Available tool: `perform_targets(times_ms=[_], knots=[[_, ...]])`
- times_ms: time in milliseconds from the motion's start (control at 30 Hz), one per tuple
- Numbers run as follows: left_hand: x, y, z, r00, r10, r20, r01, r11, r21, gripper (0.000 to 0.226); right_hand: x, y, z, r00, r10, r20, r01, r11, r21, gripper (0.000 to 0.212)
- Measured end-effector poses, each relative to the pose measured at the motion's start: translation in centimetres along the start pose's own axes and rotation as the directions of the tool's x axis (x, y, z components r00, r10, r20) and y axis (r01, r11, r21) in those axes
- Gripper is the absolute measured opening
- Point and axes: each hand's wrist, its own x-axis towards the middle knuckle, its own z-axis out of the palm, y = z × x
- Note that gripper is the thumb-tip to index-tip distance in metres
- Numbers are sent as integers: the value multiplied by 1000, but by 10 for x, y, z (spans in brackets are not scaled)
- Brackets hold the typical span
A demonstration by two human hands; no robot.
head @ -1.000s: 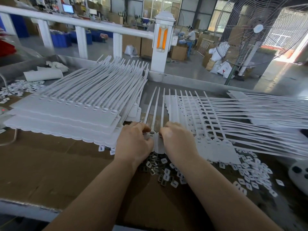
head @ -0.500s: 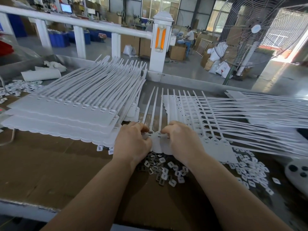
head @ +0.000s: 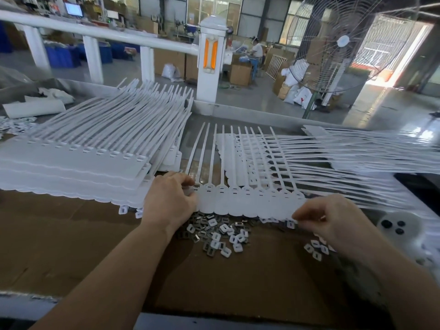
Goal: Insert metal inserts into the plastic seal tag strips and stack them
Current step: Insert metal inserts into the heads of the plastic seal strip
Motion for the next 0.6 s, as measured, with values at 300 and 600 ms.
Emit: perform_targets(times_ms=[300, 600], knots=[[0, 1, -1, 1000, 18, -7, -18, 1000, 22, 23, -17, 14, -2, 977, 31, 210, -12, 996, -93, 23], [0, 1, -1, 1000, 19, -9, -19, 1000, 17, 22, -7, 9, 4, 986, 38, 162, -23, 995, -95, 23]])
